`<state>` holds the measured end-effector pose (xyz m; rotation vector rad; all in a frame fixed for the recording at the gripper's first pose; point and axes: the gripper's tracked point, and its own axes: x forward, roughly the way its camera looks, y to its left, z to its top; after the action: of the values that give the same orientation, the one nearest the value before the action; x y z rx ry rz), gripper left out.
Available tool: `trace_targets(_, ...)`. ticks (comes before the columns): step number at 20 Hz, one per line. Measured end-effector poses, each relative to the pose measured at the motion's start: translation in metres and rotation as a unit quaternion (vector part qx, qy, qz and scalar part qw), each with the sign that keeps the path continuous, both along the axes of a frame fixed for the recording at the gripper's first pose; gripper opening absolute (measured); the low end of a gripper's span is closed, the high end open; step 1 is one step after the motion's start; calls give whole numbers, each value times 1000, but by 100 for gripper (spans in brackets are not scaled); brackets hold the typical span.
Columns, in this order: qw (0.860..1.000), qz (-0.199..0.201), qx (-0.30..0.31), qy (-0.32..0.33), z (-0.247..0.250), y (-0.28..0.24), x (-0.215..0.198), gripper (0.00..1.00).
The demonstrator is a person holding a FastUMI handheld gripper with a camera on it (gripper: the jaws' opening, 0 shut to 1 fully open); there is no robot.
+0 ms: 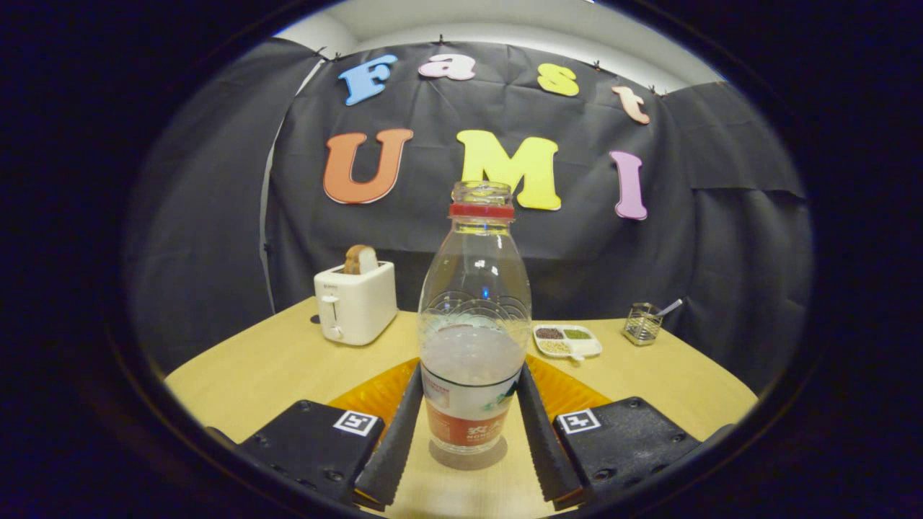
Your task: Take the bottle from table, then pour the juice into the cup, finally place the bottle on the coaster
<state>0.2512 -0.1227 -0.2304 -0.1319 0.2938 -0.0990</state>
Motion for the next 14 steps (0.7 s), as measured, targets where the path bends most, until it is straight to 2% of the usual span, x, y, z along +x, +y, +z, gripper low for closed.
trace_targets(4,999,0,32,-2,-23,-2,10,76)
trace_targets(8,1000,-9,22,10,-42,-11,14,76)
trace_targets(14,1000,5,16,16,-59,-13,22,80)
